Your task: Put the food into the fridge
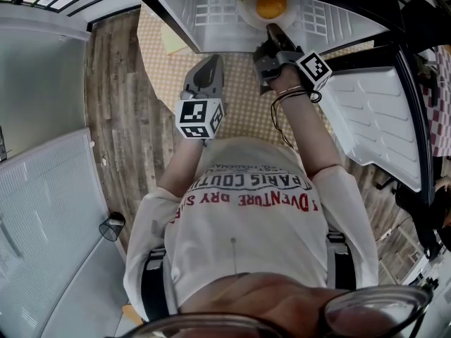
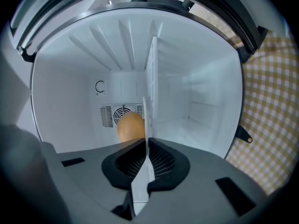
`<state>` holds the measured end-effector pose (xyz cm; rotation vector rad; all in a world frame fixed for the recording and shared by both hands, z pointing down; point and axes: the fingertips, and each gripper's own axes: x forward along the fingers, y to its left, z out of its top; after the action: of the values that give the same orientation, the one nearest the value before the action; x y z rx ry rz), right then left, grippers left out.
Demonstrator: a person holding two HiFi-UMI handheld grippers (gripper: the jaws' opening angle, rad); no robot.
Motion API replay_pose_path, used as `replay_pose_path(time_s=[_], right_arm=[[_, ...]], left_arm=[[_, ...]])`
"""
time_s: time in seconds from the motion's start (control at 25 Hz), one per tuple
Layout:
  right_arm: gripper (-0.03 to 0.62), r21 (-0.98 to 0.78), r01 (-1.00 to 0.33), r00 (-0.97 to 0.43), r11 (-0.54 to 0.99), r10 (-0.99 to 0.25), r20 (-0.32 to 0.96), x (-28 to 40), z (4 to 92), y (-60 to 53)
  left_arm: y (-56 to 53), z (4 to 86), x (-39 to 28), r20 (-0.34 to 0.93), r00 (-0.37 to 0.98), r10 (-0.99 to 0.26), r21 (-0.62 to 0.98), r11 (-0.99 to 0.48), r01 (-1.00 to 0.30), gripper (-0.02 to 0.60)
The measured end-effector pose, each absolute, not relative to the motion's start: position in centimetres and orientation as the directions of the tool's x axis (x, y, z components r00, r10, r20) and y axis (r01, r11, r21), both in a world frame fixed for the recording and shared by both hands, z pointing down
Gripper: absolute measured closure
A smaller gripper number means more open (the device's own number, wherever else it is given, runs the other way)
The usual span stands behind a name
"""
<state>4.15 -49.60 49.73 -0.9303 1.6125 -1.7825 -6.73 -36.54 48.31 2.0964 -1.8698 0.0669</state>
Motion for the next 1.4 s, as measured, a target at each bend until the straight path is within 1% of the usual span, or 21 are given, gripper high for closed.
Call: replay_pose_path(time_s=[0.12,0.2,0.24,0.32,0.48,0.68,0.72,0.76,0.8,0.88,0.96,1.08,1.16,1.28,1.36,1.4], right_arm=[[0.558,-0.993,-0.053,-0.604,-0.107,-0.788,0.117,4.2,49.7,-49.6],[0.559,-0.992,-0.102,-0.610,-0.076,-0.783,0.123,4.2,49.6,-49.6],[0.547,-0.989,-0.137,-0.615,-0.058,-0.778,0.130,4.2,49.6,-49.6],[0.426,-0.984,-0.174,-0.622,-0.043,-0.769,0.144,4.0,49.5,-49.5],[0.414,-0.985,-0.165,-0.622,-0.039,-0.771,0.135,4.3,49.5,-49.1],[0.414,-0.973,-0.232,-0.616,-0.003,-0.774,0.149,5.4,49.1,-47.2],[0.426,-0.969,-0.246,-0.618,0.013,-0.773,0.146,5.7,48.9,-46.6],[0.471,-0.961,-0.272,-0.618,0.042,-0.773,0.141,5.9,48.6,-46.1],[0.535,-0.946,-0.312,-0.618,0.087,-0.775,0.132,6.2,48.1,-45.6],[0.557,-0.891,-0.409,-0.619,0.196,-0.777,0.113,6.8,46.8,-44.5],[0.563,-0.839,-0.473,-0.624,0.270,-0.775,0.102,7.3,45.7,-43.6],[0.568,-0.785,-0.523,-0.637,0.333,-0.765,0.100,7.7,45.0,-42.4],[0.568,-0.701,-0.577,-0.654,0.420,-0.751,0.089,7.5,44.7,-41.5],[0.568,-0.432,-0.697,-0.659,0.573,-0.749,0.069,7.6,43.9,-40.1],[0.568,-0.271,-0.739,-0.650,0.616,-0.758,0.049,7.9,43.2,-39.3],[0.568,-0.226,-0.746,-0.649,0.626,-0.760,0.038,8.1,42.9,-38.9]], left_arm=[[-36.7,48.3,-6.6,0.252,0.142,-0.957,0.207,-0.090,-0.974,0.554],[-36.7,48.3,-6.6,0.252,0.143,-0.957,0.206,-0.092,-0.974,0.554],[-36.7,48.3,-6.6,0.252,0.144,-0.957,0.204,-0.093,-0.975,0.554],[-36.7,48.2,-6.6,0.252,0.144,-0.957,0.201,-0.094,-0.975,0.554],[-36.6,47.8,-6.5,0.247,0.146,-0.958,0.197,-0.097,-0.976,0.554],[-36.6,47.0,-6.0,0.233,0.156,-0.960,0.190,-0.112,-0.975,0.554],[-36.6,46.8,-5.9,0.229,0.159,-0.960,0.188,-0.116,-0.975,0.554],[-36.5,46.5,-5.7,0.224,0.161,-0.961,0.185,-0.120,-0.975,0.554],[-36.5,46.2,-5.6,0.219,0.163,-0.962,0.182,-0.124,-0.975,0.554],[-36.5,45.5,-5.2,0.206,0.168,-0.964,0.174,-0.133,-0.976,0.554],[-36.4,44.7,-4.7,0.190,0.173,-0.966,0.163,-0.143,-0.976,0.554],[-36.4,43.6,-3.9,0.167,0.185,-0.968,0.148,-0.160,-0.976,0.554],[-36.2,43.0,-3.1,0.157,0.201,-0.967,0.136,-0.180,-0.974,0.554],[-35.8,42.1,-1.6,0.139,0.238,-0.961,0.094,-0.226,-0.970,0.554],[-35.6,41.9,-0.9,0.132,0.253,-0.959,0.065,-0.246,-0.967,0.554],[-35.5,41.9,-0.6,0.129,0.256,-0.958,0.061,-0.250,-0.966,0.554]])
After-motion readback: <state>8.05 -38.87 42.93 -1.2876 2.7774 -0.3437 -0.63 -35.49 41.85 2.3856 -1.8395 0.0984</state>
